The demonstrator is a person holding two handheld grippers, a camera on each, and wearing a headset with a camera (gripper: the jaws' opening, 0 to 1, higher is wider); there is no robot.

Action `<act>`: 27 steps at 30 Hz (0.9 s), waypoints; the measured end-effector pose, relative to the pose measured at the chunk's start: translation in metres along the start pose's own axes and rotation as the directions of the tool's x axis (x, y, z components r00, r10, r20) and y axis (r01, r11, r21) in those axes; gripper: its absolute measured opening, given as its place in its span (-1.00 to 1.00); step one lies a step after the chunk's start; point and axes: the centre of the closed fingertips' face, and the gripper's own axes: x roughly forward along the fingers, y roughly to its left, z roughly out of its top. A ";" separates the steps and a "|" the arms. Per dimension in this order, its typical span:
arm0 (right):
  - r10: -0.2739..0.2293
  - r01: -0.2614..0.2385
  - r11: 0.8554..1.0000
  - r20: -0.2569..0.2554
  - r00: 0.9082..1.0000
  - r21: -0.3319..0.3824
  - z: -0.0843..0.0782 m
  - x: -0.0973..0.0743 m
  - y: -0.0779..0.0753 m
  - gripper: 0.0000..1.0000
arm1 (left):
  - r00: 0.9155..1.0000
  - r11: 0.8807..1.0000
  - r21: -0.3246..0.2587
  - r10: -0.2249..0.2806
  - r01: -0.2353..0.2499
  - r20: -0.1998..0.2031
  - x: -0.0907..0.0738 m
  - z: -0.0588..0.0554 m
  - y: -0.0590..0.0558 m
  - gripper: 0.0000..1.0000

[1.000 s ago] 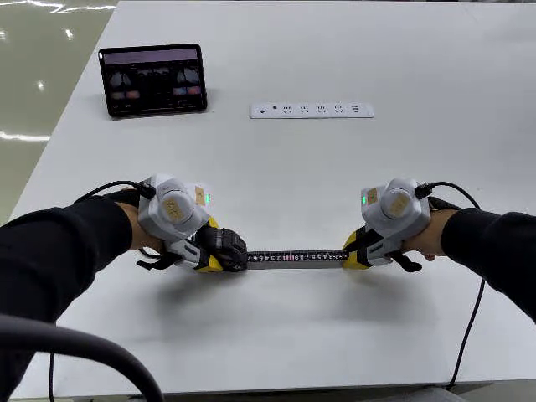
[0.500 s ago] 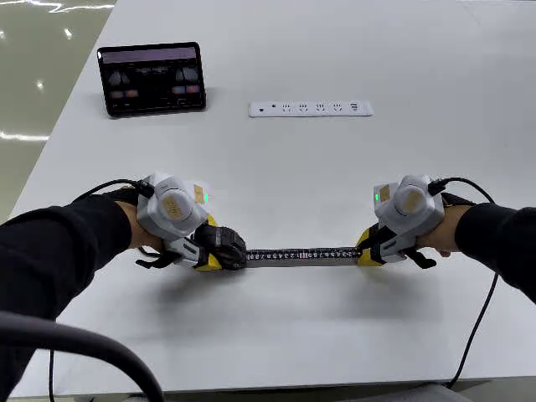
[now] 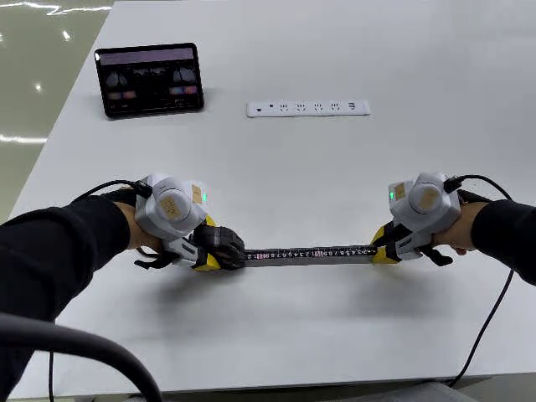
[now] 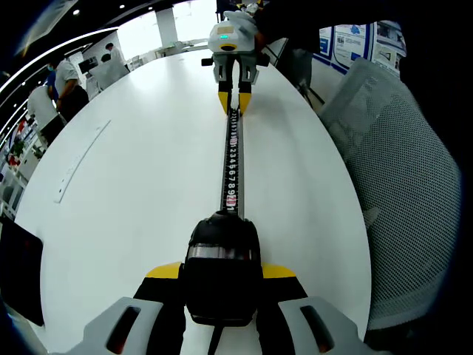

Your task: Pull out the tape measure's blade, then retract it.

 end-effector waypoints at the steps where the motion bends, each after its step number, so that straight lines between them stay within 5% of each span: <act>1: 0.000 0.000 1.000 -0.001 1.000 0.001 -0.001 -0.001 0.000 -0.84 | 1.000 1.000 0.000 0.000 0.000 0.000 0.000 0.000 0.000 -0.33; 27: 0.007 -0.007 1.000 -0.010 1.000 0.013 -0.007 -0.001 -0.004 -0.82 | 1.000 1.000 -0.012 0.003 -0.003 0.008 0.001 0.000 0.001 -0.32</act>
